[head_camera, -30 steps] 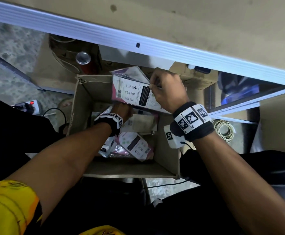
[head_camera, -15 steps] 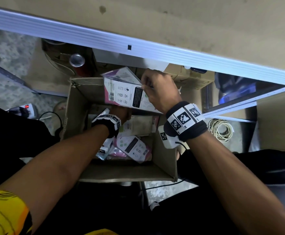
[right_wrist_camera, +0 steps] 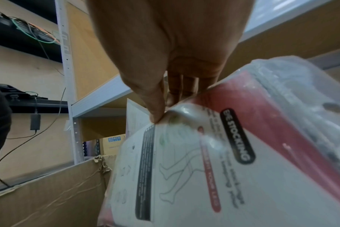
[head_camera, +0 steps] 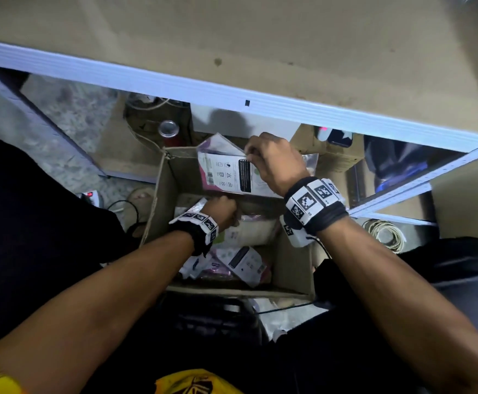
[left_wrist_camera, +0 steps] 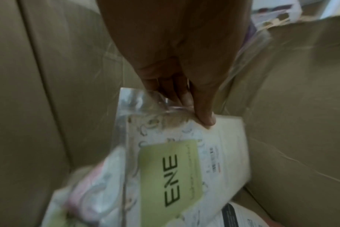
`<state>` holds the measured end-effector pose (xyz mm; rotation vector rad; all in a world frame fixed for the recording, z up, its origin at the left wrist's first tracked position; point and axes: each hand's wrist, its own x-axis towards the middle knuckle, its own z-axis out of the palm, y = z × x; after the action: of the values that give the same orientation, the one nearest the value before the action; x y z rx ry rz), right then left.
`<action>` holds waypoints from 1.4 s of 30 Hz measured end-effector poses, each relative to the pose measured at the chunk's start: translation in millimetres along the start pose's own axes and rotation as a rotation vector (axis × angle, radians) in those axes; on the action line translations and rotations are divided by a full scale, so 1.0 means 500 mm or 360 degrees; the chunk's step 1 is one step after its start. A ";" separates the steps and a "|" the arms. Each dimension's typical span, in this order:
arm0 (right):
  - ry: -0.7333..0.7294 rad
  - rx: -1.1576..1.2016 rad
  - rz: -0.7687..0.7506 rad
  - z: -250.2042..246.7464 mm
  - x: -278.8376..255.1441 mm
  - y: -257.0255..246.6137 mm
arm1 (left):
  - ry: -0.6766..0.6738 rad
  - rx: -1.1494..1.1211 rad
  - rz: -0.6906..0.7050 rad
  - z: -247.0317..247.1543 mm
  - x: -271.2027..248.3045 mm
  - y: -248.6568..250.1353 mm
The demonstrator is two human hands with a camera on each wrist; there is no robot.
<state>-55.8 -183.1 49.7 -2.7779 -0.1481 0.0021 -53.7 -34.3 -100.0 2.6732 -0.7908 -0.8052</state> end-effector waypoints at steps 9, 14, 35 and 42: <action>0.0188 -0.0181 -0.0065 -0.046 -0.051 -0.057 | 0.0220 0.0111 0.0350 -0.126 -0.117 0.044; 0.0297 -0.0299 -0.0026 -0.098 -0.080 -0.075 | 0.0341 0.0065 0.0458 -0.184 -0.178 0.065; 0.1014 -0.0177 0.0305 -0.437 -0.074 -0.069 | 0.0925 -0.0238 0.0720 -0.601 -0.310 0.058; 0.1190 0.0187 0.0534 -0.468 -0.004 -0.032 | 0.1061 -0.0598 0.0576 -0.711 -0.256 -0.035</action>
<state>-54.6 -250.6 274.4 -2.4595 0.4853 -0.8874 66.2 76.9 241.4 2.1483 -0.8008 0.0414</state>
